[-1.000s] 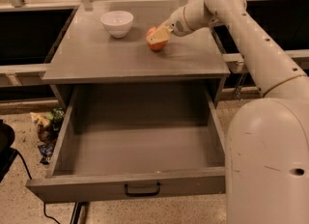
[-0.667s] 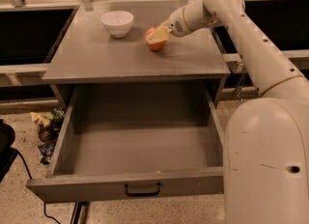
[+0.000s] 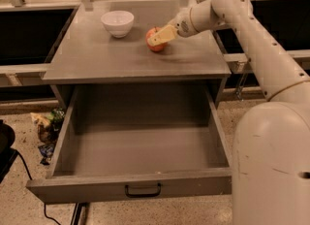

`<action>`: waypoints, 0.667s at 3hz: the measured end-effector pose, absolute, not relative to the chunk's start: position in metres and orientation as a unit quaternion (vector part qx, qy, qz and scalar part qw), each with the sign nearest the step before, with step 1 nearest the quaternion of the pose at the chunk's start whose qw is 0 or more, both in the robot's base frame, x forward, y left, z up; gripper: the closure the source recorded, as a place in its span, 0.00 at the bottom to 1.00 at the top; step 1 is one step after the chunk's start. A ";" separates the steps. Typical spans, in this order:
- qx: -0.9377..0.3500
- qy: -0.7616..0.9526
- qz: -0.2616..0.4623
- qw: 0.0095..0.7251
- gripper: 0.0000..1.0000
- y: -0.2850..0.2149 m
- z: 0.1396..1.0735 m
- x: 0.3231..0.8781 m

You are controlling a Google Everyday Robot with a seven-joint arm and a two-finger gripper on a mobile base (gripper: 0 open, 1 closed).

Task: Pick apple from top drawer and place on counter

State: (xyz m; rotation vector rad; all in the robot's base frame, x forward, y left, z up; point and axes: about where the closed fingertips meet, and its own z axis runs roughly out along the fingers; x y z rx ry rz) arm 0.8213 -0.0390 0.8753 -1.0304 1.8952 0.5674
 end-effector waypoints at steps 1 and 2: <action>-0.391 0.747 0.244 0.479 0.00 -0.059 0.894 0.815; -0.364 0.726 0.258 0.523 0.00 -0.085 0.917 0.801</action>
Offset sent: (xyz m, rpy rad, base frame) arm -0.0484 -0.0902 0.0716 0.2878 -0.1945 -0.1098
